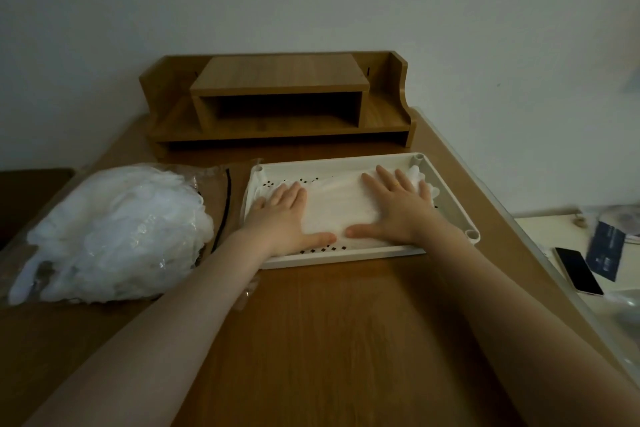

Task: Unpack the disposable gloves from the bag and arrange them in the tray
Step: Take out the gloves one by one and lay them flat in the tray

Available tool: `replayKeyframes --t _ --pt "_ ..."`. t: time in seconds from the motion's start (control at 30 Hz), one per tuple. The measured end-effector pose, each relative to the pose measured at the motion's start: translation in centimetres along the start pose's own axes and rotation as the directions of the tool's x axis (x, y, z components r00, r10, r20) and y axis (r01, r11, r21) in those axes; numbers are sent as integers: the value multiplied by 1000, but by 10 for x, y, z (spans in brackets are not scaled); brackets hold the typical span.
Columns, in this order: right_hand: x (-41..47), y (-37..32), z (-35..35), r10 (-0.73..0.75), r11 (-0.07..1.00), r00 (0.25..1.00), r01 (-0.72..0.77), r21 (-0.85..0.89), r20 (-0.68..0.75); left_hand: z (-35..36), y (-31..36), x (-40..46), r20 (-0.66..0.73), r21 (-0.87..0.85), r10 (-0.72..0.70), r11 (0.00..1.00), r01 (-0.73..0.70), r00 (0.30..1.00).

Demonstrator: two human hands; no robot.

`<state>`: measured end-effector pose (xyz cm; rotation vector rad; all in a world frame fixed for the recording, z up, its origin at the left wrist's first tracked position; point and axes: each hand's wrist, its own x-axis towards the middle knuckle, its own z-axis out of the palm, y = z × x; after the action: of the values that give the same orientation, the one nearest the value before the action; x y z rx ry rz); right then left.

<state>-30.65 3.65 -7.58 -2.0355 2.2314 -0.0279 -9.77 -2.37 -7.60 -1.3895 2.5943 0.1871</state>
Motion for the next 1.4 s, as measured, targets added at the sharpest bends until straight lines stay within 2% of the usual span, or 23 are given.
replayKeyframes --t 0.17,0.23,0.3,0.37,0.43,0.5,0.57,0.63,0.73,0.8,0.93,1.1,1.17,1.23,1.33,1.4 --pt "2 -2 -4 63 998 998 -63 31 19 -7 -1 -5 19 -152 15 988 -12 1000" --pt "2 -5 -7 82 997 996 -81 -12 42 -14 -1 -10 -11 -242 31 970 -32 999" --pt "2 -15 -11 101 987 995 -103 -125 -26 -20 0 -20 -95 -253 44 965 -67 994" --pt "-2 -39 -19 75 989 979 -97 -109 -192 -26 -2 -34 -264 -233 80 962 -144 961" --pt "-9 -73 -30 -37 996 931 66 68 -364 -31 -7 -51 -453 -329 60 916 -229 889" --pt "-17 -110 -38 -201 926 860 322 195 -468 -34 -17 -68 -606 -414 -21 862 -293 795" --pt "-17 -146 -39 -316 856 818 464 227 -481 -36 -33 -82 -714 -440 -124 845 -303 689" --pt "-11 -173 -37 -349 843 839 476 252 -418 -38 -51 -88 -728 -527 -253 801 -283 638" --pt "-2 -200 -28 -295 881 944 329 339 -151 -40 -75 -91 -652 -682 -382 673 -286 655" --pt "2 -213 -17 -269 883 963 247 399 -1 -40 -85 -90 -604 -739 -406 607 -292 685" --pt "8 -230 -13 -159 853 984 96 513 81 -43 -90 -89 -575 -789 -399 502 -355 715" --pt "9 -237 -17 -62 814 990 -25 580 130 -42 -93 -90 -554 -789 -353 511 -340 754" --pt "10 -233 -18 -31 758 991 -62 649 130 -40 -96 -90 -533 -803 -341 494 -335 775" --pt "9 -224 -20 5 658 992 -96 747 123 -40 -96 -90 -510 -808 -322 496 -317 798" --pt "4 -207 -27 42 470 996 -90 878 80 -41 -91 -89 -454 -752 -231 618 -231 861" --pt "1 -196 -30 43 349 996 -94 932 84 -39 -88 -87 -360 -712 -133 679 -180 923"
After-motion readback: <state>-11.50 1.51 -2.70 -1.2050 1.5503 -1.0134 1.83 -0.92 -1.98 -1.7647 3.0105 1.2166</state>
